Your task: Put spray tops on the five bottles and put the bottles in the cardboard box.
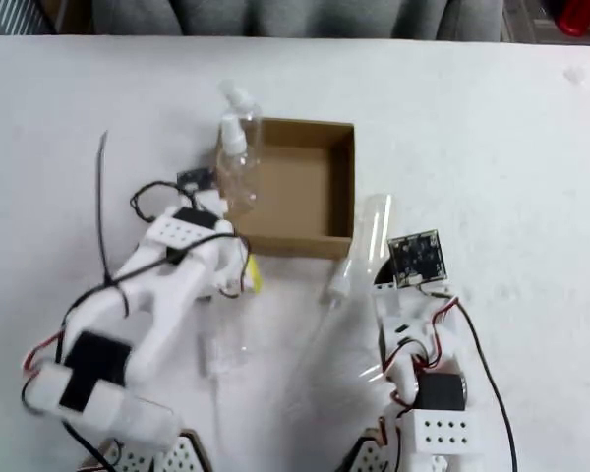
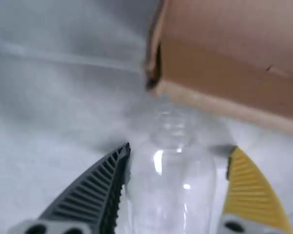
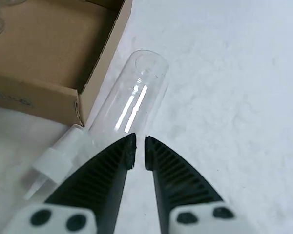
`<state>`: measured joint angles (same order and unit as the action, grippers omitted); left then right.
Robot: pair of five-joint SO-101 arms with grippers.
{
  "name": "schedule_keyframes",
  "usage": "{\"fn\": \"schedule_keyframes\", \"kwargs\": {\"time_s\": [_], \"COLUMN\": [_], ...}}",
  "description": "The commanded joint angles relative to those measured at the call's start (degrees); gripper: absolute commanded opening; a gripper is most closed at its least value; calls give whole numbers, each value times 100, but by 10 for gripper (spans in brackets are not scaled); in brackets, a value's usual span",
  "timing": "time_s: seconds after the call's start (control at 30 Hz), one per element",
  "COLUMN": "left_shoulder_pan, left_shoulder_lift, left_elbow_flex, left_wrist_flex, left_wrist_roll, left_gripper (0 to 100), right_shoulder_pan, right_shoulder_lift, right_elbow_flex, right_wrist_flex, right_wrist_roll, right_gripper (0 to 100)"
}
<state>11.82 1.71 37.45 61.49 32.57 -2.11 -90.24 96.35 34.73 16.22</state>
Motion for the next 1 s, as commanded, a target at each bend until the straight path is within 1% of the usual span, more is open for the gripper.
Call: {"fn": "schedule_keyframes", "kwargs": {"time_s": [0.0,0.13,0.33,0.4,0.47,0.53,0.6,0.67,0.7,0.8,0.83,0.97], "left_shoulder_pan": [-31,-57,-31,-22,-22,-22,-22,-31,-57,-75,-75,-75], "left_shoulder_lift": [-110,-110,-92,-92,-92,-92,-92,-101,-101,-110,-110,-110], "left_elbow_flex": [-255,-527,-527,-527,-527,-554,-554,-580,-589,-826,-967,-1670], "left_wrist_flex": [273,738,791,791,747,668,492,475,457,519,659,1380], "left_wrist_roll": [-114,-114,-114,-114,-123,-185,-396,-422,-369,-360,-343,-369], "left_gripper": [354,354,353,334,261,135,2,63,67,14,25,20], "right_shoulder_pan": [75,75,75,75,75,75,75,75,75,75,75,75], "right_shoulder_lift": [-75,-75,-84,-84,-84,-84,-84,-84,-84,-84,-84,-84], "right_elbow_flex": [79,79,79,79,79,79,79,79,79,79,79,79], "right_wrist_flex": [-13,-13,-13,-13,-13,-13,-13,-13,-13,-13,-13,-4], "right_wrist_roll": [79,79,79,79,79,79,79,79,79,79,79,79], "right_gripper": [15,15,15,15,15,15,15,15,15,15,15,15]}}
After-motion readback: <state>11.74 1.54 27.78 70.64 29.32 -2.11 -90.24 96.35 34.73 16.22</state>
